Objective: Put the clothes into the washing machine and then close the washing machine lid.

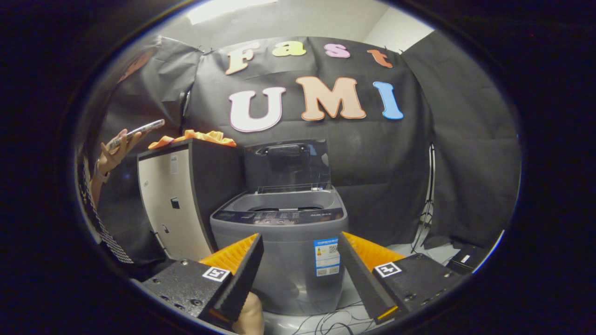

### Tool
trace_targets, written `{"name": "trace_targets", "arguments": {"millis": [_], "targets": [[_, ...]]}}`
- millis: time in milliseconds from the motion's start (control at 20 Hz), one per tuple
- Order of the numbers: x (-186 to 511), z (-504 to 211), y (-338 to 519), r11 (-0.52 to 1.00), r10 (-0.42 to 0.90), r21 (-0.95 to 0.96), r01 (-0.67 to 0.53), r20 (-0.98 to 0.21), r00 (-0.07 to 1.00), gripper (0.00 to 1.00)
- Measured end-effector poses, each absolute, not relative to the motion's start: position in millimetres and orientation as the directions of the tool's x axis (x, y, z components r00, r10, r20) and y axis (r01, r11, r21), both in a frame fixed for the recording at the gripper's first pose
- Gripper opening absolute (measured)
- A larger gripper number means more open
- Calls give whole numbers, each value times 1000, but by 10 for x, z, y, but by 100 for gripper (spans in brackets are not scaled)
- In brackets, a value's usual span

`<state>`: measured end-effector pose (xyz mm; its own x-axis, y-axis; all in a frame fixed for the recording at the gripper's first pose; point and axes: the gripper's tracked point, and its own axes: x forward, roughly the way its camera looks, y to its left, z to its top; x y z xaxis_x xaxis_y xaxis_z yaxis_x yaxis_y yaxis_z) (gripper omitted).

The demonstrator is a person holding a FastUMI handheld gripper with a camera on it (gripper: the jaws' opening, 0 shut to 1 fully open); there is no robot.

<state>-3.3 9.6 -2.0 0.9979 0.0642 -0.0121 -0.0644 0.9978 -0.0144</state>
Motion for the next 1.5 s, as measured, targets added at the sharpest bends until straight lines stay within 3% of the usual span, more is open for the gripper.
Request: {"name": "trace_targets", "arguments": {"millis": [1500], "targets": [[-55, -50, 103, 999, 54, 0, -54, -21, 998, 97]]}}
